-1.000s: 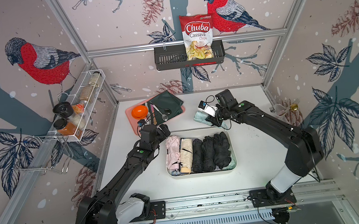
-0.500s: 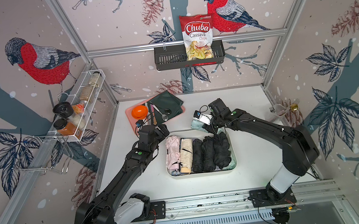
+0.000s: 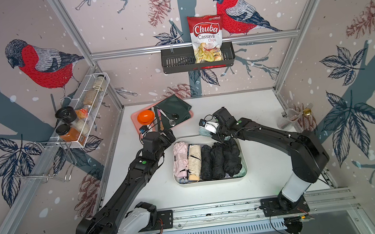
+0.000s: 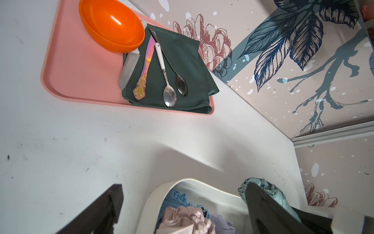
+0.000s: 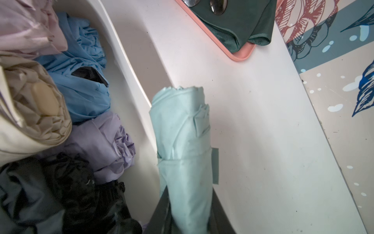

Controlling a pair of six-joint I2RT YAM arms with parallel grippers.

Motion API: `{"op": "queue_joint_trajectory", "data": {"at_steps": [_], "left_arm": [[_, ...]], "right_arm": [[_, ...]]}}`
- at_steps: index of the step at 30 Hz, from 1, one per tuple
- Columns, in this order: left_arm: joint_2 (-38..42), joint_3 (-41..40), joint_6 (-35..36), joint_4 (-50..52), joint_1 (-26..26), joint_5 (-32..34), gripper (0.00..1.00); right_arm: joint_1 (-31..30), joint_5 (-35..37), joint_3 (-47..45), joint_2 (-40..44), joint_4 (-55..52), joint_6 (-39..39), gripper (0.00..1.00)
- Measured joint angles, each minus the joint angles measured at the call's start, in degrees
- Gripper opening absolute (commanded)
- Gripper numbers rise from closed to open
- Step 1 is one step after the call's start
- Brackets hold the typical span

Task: Put the umbrella into the storage box
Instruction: Place the umbrella in the storage box.

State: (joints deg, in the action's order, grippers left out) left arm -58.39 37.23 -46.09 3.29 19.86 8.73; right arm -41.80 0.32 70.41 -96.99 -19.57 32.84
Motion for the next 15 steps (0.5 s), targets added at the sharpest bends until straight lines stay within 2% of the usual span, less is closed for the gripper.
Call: {"op": "queue_joint_trajectory", "data": {"at_steps": [8,15], "left_arm": [[1.1,-0.2,0.0,0.3,-0.2,0.7,0.97],[1.2,-0.1,0.0,0.4,-0.2,0.7,0.98]], "right_arm": [[-0.5,-0.1,-1.7,1.0,1.5,0.2,0.16],[-0.7,-0.3,-3.3,1.8,2.4,-0.1,0.30]]}}
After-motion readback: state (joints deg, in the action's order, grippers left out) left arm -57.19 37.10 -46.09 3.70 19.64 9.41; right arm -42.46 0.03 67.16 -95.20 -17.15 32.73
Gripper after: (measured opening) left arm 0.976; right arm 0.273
